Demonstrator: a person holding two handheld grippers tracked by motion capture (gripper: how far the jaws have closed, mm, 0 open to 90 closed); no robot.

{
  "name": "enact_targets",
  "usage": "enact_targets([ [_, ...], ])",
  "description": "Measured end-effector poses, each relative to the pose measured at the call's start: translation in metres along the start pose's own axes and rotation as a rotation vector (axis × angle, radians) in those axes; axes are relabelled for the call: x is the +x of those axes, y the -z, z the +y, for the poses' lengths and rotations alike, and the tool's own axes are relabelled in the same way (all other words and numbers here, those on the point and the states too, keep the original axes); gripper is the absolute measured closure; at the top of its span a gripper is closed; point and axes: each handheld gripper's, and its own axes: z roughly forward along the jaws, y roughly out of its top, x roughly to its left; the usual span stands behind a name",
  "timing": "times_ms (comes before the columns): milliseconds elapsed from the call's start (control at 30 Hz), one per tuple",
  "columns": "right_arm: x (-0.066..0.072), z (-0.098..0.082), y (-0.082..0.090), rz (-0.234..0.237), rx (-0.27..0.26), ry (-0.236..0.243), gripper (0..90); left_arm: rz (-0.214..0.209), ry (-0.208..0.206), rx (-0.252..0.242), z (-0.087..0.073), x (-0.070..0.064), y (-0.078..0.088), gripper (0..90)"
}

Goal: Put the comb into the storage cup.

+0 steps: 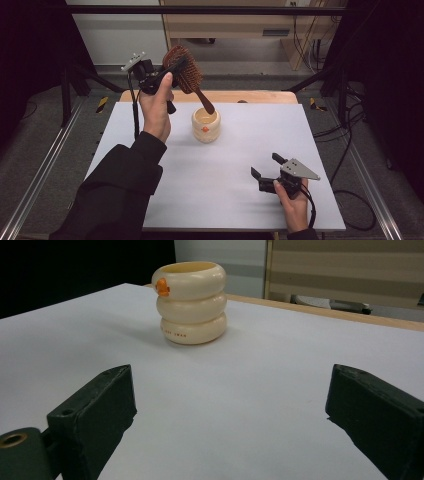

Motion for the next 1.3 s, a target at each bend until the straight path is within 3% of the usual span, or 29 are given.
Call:
enact_targets([
  [167, 0.000, -0.001, 0.000, 0.016, 0.005, -0.014, 5.5, 0.013, 0.006, -0.016, -0.001, 0.000, -0.001, 49.7],
  [400, 0.001, -0.001, 0.000, 0.018, 0.009, -0.009, 5.5, 0.023, -0.019, -0.012, -0.004, -0.002, -0.002, 49.7],
  [567, 0.002, 0.000, 0.001, 0.033, 0.018, 0.034, 7.5, 0.031, -0.035, -0.015, -0.005, -0.002, -0.003, 49.7],
  [800, 0.003, 0.000, 0.002, 0.031, 0.021, 0.057, 7.8, 0.035, -0.032, 0.001, -0.009, 0.002, -0.007, 49.7],
  [1300, 0.000, 0.000, 0.004, 0.034, 0.016, 0.079, 8.6, 0.048, -0.029, 0.012, -0.016, 0.007, -0.011, 49.7],
])
